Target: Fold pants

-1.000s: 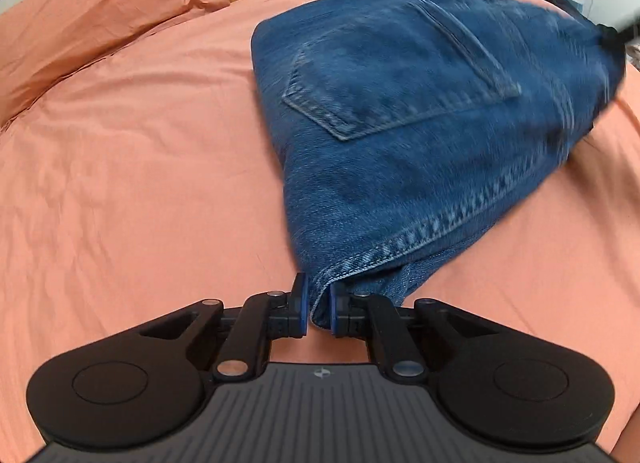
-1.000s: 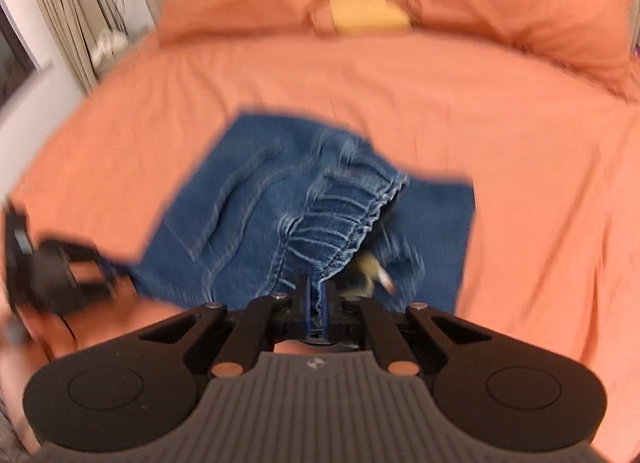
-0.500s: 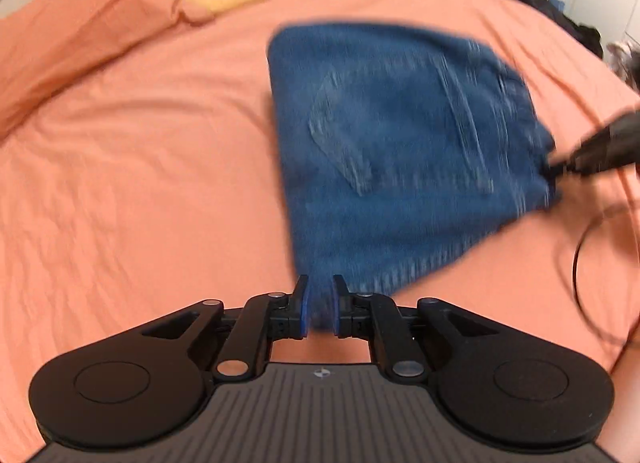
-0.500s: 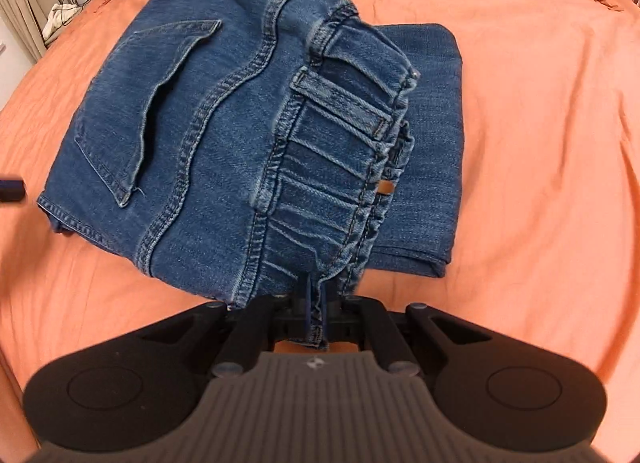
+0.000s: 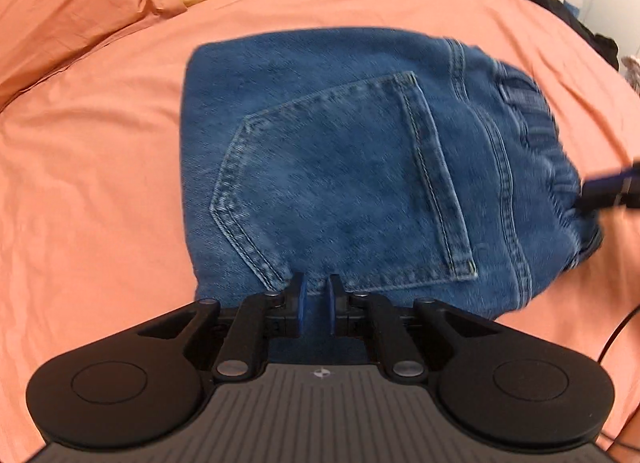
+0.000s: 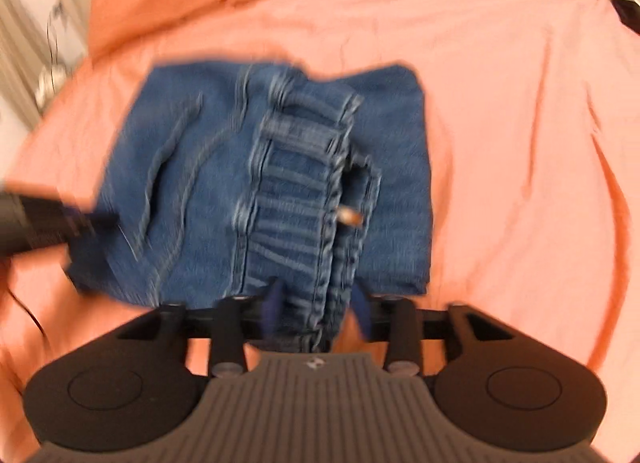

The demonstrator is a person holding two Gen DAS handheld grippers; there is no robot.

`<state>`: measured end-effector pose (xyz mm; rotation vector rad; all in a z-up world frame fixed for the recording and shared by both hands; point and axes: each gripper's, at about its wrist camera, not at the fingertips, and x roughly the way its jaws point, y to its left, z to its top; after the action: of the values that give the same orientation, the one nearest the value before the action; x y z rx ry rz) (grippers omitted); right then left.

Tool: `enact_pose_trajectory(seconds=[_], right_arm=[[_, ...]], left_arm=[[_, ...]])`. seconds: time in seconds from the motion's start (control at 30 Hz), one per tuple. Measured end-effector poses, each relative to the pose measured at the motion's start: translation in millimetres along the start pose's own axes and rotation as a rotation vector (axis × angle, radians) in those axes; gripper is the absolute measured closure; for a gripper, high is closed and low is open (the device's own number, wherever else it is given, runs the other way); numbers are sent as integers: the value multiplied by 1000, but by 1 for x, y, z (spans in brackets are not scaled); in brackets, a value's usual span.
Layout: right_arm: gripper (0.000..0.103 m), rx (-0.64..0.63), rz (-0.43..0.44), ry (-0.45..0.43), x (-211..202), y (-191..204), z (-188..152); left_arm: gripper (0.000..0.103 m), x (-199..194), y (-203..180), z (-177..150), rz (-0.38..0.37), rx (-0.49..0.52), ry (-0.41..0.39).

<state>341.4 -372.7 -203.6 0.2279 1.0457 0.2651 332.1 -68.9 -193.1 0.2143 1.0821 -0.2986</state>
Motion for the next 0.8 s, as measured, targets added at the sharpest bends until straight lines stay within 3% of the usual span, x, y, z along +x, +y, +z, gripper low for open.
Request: enact_pose_trajectory(seconds=[0.07,0.13,0.27,0.43,0.6,0.63,0.73,0.77,0.8], right_arm=[[42,98,57,-32,-3,-12,7],[32,216,114,-62,0,-27,14],[25,397,185,-77,20,-49,25],[24,470,209,-41,46,-58,24],[63,474,229,-30,51,-58,20],[78,468,241,-38,50,-58,21],[83,342,190,-64,37,-35,31],[92,274,159,-70,31,-23,36],[92,218,135,-73,25,-13,41]], left_arm=[[93,0,-1,-3,-4,2,-5],[93,0,1,-3,-17,-7,-1],[93,0,3,-4,-35,-14,5],[93,2,3,-3,-42,-12,4],[93,4,6,1,-50,-15,7],[93,4,6,1,-52,-14,5],[93,4,6,2,-50,-13,1],[92,4,7,2,-49,-15,-2],[92,2,7,2,-46,-15,-9]])
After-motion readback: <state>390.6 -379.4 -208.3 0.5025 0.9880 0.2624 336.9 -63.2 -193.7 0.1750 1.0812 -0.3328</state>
